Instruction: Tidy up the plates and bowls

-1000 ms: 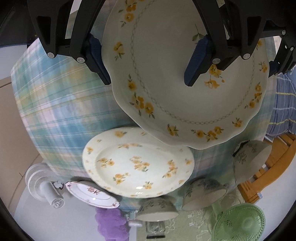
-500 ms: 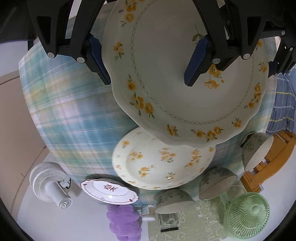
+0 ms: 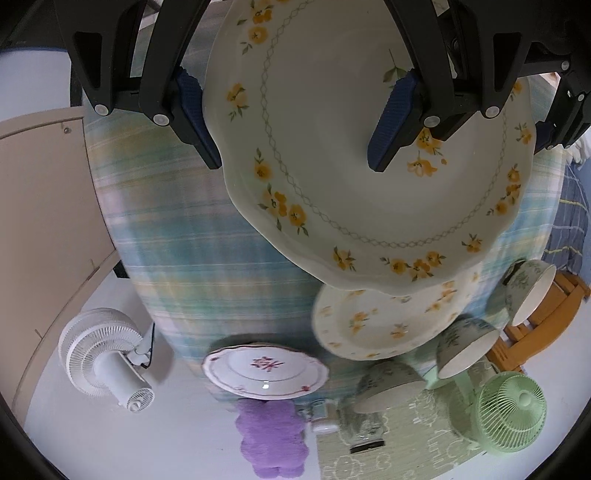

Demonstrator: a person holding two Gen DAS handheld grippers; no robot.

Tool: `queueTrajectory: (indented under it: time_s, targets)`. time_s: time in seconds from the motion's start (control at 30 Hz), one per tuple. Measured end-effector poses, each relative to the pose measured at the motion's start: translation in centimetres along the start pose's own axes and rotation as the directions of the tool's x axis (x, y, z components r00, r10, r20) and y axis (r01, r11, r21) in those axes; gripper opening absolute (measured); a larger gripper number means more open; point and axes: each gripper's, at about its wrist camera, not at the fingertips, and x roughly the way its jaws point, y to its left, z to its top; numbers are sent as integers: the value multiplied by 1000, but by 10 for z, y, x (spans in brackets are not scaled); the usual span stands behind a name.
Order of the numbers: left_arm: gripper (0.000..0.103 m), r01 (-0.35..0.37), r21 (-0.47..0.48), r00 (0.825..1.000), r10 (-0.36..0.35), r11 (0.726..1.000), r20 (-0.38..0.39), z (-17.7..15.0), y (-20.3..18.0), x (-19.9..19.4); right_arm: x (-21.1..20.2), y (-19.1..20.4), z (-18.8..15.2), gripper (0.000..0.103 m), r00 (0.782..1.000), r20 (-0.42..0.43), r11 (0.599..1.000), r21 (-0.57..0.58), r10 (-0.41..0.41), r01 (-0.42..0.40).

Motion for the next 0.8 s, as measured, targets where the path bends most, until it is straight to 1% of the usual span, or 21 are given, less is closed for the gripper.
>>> queueTrajectory:
  time_s: [0.2, 0.5, 0.67, 0.8]
  targets:
    - [86, -4, -14, 1000, 4, 1000, -8, 7, -33, 14, 8, -39, 8, 82, 1000, -5, 1000, -3, 14, -14]
    - [86, -13, 2, 999, 13, 1000, -34, 18, -75, 39, 26, -87, 18, 82, 999, -25, 1000, 21, 20, -19]
    - [86, -17, 14, 998, 18, 1000, -57, 21, -89, 53, 39, -107, 19, 82, 998, -49, 999, 49, 24, -22]
    - [86, -29, 14, 997, 30, 999, -76, 21, -94, 64, 49, -115, 19, 82, 997, -67, 997, 66, 32, -27]
